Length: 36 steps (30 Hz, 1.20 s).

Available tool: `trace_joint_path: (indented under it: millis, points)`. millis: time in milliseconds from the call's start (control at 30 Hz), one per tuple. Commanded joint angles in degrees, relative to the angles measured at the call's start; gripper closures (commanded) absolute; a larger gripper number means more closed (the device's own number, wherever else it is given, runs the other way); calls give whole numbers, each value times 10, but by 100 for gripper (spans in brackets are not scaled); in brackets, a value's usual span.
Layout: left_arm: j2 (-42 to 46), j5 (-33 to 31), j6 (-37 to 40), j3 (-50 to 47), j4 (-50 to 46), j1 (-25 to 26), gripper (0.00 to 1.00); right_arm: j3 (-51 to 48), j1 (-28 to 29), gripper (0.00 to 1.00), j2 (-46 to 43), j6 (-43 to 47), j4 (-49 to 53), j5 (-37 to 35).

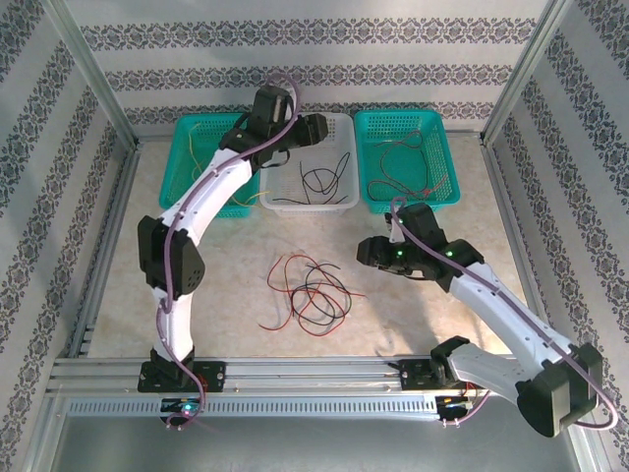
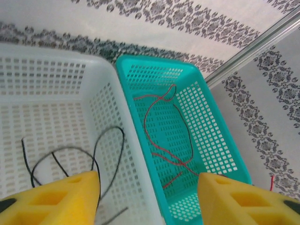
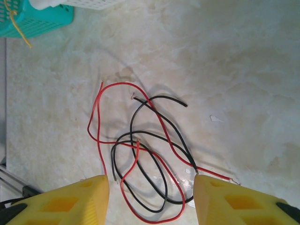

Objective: Untangle the cables

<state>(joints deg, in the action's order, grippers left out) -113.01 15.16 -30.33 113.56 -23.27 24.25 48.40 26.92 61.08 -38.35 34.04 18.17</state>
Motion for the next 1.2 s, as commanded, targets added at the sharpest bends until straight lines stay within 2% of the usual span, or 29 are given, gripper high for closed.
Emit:
trace_joint_path:
  millis: [0,100,200,400,533,667,1000,1167]
  points:
    - [98,38,-13,-84,13,-7,52,23,26,49,28,19,4,-10]
    - [191,64,-28,-213,53,-7,58,20,55,49,54,14,-20,-16]
    - [279,53,-27,-309,35,-7,62,16,83,50,93,4,-49,-18]
    - [436,27,-67,-489,21,-6,63,45,136,53,181,-5,-90,-26]
    - [491,14,-102,-573,0,-6,64,72,154,58,244,-11,-103,-23]
    - [523,25,-124,-609,11,-5,64,79,165,58,289,-18,-123,-13]
    - [543,14,-101,-590,-19,-5,59,88,180,61,372,-24,-122,-34]
    - [531,31,-96,-579,-7,-6,59,114,182,92,378,-20,-110,-29]
